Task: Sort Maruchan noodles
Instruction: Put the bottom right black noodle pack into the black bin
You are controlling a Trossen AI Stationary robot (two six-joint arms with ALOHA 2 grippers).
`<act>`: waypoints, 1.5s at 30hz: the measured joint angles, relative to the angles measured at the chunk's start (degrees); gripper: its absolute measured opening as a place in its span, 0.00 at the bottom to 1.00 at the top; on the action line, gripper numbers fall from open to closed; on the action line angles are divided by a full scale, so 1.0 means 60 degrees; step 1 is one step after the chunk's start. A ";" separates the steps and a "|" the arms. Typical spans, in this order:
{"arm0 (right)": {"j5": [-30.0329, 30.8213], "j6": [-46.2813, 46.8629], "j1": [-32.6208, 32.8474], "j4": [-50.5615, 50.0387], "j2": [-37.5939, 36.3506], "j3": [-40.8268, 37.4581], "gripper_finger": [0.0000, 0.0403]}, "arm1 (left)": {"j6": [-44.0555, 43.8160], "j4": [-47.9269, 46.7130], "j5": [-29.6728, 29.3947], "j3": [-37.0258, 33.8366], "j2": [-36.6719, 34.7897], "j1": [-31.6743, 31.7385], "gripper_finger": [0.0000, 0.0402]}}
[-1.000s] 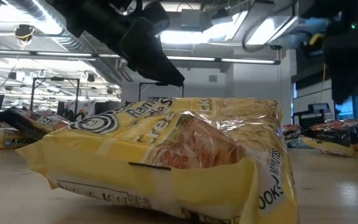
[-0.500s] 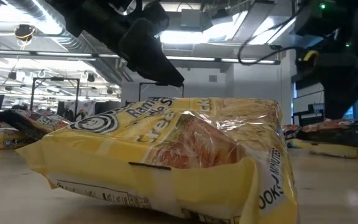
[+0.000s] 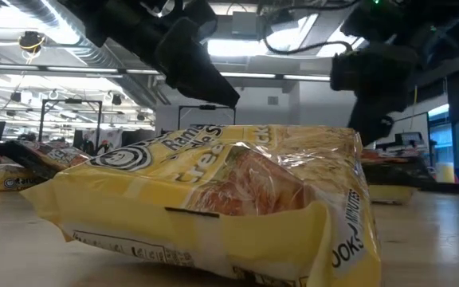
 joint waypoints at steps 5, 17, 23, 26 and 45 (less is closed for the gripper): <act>-0.0450 -0.0558 0.0000 -0.0515 -0.0231 0.0922 0.70 | 0.0007 0.0377 0.0144 0.0000 0.0002 0.0000 0.45; 0.0708 0.0741 0.0465 -0.5684 -0.0871 0.1526 0.70 | -0.0564 0.1425 0.0358 0.0059 0.1036 -0.0291 0.45; 0.1438 0.1597 0.1788 -0.6237 -0.0871 0.1526 0.70 | -0.1074 0.1628 0.0872 0.0661 0.1781 -0.0108 0.45; 0.1988 0.2132 0.2539 -0.6177 -0.0867 0.1526 0.70 | -0.1685 0.1538 0.1437 0.1218 0.2278 0.0134 0.47; 0.5982 0.3242 0.5122 -0.1716 -0.0849 -0.1463 0.70 | -0.4806 0.0363 0.2854 0.4554 0.5471 0.1034 0.63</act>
